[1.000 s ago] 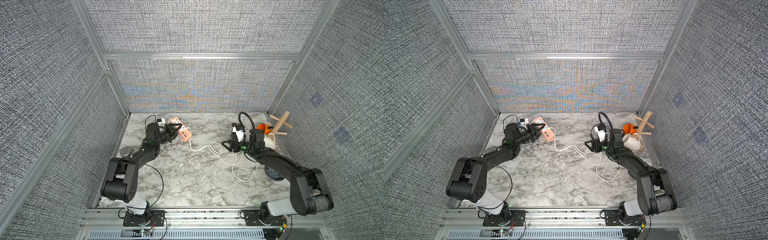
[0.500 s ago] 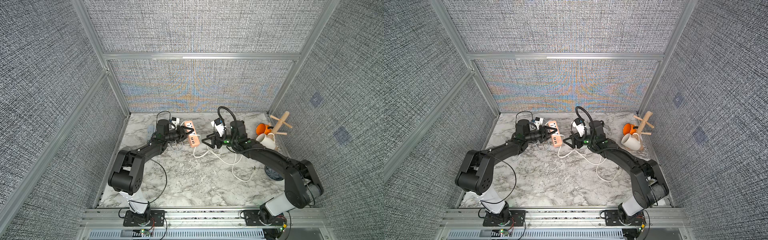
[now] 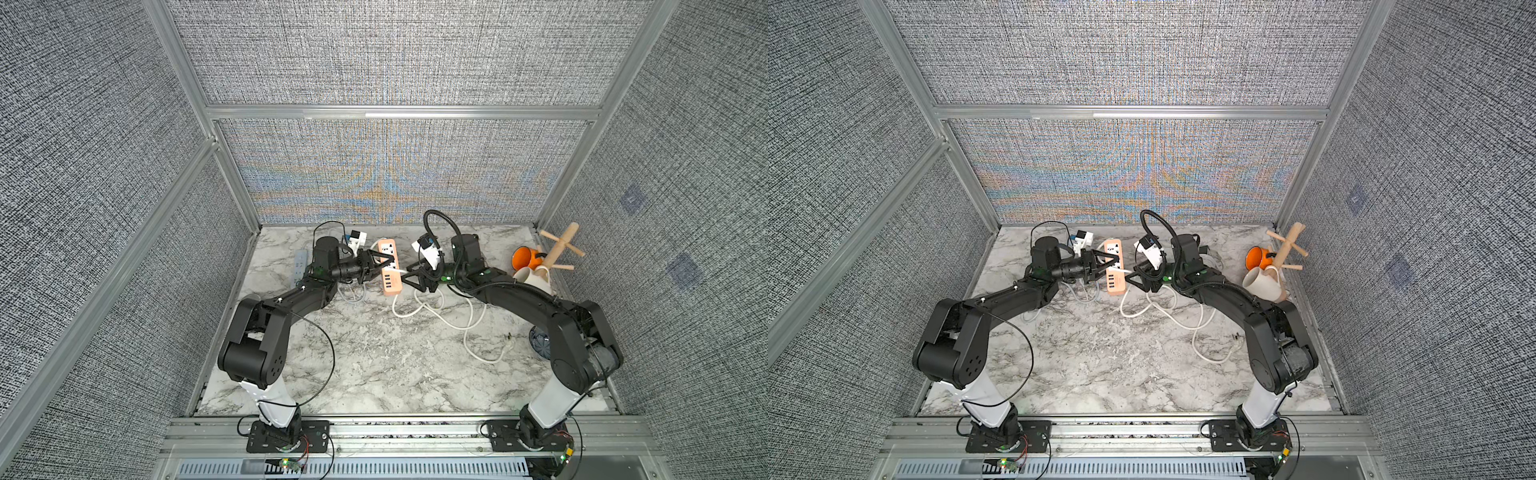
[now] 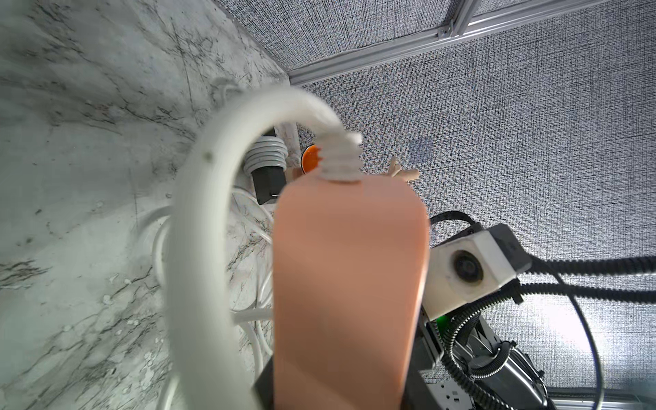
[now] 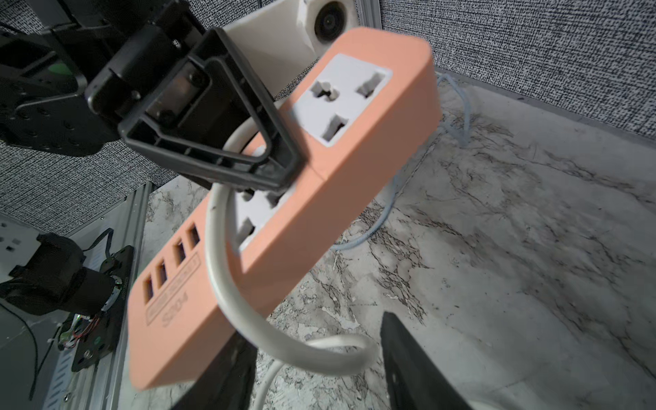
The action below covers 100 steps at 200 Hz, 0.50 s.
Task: Unwrap the cord wrapped around the power strip
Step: Unwrap the power cord from the power strip.
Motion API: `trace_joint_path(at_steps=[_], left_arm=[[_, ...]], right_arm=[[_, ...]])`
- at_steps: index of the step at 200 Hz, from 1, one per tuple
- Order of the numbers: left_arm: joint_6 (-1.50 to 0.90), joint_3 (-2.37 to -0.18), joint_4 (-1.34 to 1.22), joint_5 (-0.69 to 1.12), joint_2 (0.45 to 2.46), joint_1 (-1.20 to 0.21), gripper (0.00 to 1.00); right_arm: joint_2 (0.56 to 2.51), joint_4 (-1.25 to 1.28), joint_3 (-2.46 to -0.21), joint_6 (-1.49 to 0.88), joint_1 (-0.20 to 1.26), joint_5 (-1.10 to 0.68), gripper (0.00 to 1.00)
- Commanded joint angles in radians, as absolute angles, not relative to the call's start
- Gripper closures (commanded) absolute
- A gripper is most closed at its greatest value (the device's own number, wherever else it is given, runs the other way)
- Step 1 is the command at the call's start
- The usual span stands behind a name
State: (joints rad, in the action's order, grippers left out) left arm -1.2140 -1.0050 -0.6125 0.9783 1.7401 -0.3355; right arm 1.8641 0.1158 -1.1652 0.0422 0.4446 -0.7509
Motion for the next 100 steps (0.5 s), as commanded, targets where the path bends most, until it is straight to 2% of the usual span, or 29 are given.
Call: trace_joint_path(at_steps=[1,15,23,45,100], left_arm=[[-1.26,-1.002,-0.727,1.001,1.752,-0.342,1.0],[-1.269,-0.996,-0.739,0.985,1.758,-0.342,1.0],[-1.274,-0.993,-0.741,0.971,1.758,-0.343,1.0],[-1.29,-0.97,-0.744,0.907,1.758,-0.345,1.0],[-1.306,-0.903,-0.769,0.704,1.744,-0.355,1.0]], right_arm=[[1.855,0.129,-1.172,0.083,0.448,-0.788,0.67],[1.839,0.123,-1.167,0.087,0.449,-0.787,0.83],[1.828,0.118,-1.164,0.091,0.449,-0.782,0.87],[1.797,0.067,-1.171,0.113,0.453,-0.755,0.9],[1.758,-0.183,-1.272,0.219,0.55,-0.539,0.93]])
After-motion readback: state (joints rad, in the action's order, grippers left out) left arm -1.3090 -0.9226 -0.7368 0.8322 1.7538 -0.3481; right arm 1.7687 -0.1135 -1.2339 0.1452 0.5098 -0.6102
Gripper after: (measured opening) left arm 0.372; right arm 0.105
